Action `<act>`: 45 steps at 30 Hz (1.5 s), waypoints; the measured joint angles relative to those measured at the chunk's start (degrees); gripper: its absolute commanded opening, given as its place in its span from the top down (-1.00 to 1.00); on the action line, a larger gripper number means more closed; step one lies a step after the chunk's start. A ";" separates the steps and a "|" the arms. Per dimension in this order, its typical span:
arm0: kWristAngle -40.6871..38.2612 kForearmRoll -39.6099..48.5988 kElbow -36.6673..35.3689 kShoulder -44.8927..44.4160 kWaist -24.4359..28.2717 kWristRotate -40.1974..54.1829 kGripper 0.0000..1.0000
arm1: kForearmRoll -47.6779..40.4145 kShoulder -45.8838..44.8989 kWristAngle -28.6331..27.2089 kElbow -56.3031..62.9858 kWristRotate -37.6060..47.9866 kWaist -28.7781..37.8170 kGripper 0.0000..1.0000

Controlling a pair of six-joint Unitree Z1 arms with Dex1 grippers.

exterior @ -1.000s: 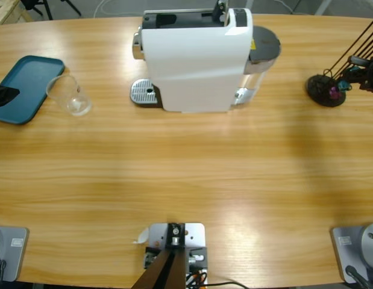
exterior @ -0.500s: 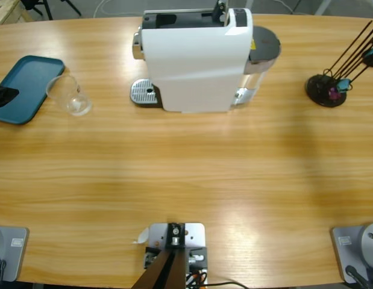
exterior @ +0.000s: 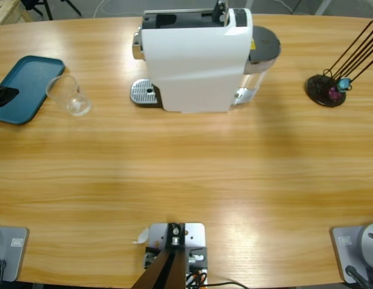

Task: Pour coffee

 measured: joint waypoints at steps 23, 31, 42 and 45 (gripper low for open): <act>-7.27 -5.01 3.65 -3.71 -0.03 8.15 -0.86 | 9.23 26.60 30.01 -30.02 -47.69 22.41 1.00; -7.27 -5.02 3.68 -3.73 -0.03 8.15 -0.86 | 10.92 32.46 30.41 -36.04 -50.51 20.83 1.00; -7.27 -5.02 3.69 -3.75 -0.03 8.14 -0.85 | 13.56 39.20 30.41 -44.77 -53.75 15.56 1.00; -7.27 -5.02 3.69 -3.76 -0.03 8.14 -0.85 | 14.72 41.99 30.40 -48.35 -53.91 15.31 1.00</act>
